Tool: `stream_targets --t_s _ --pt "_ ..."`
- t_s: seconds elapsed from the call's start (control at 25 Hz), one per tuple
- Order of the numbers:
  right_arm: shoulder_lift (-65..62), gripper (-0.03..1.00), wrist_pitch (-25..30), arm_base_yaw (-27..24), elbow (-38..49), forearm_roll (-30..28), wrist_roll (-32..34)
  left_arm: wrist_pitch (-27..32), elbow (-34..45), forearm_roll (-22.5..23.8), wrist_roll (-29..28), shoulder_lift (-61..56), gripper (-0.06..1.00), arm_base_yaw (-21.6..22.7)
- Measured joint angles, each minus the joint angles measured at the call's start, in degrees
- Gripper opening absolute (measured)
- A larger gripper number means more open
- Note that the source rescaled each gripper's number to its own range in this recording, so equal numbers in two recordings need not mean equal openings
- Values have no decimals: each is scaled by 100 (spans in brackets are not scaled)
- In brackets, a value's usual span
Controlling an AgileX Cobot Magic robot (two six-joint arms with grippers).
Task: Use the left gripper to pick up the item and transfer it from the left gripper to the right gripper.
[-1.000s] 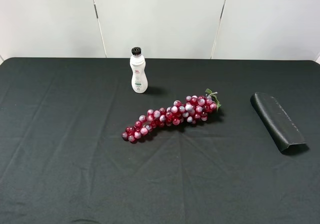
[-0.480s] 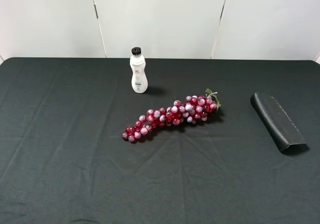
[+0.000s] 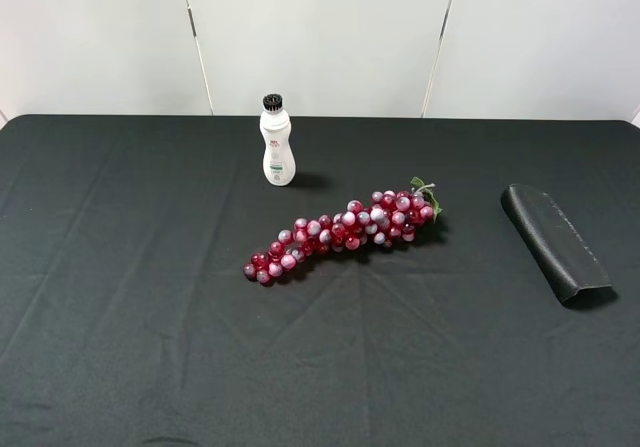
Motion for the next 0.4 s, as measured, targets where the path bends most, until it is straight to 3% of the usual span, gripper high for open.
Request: stream_targets --t_s 0.4 --pt "0 100 0 0 0 0 0 0 0 0 0 0 100 0"
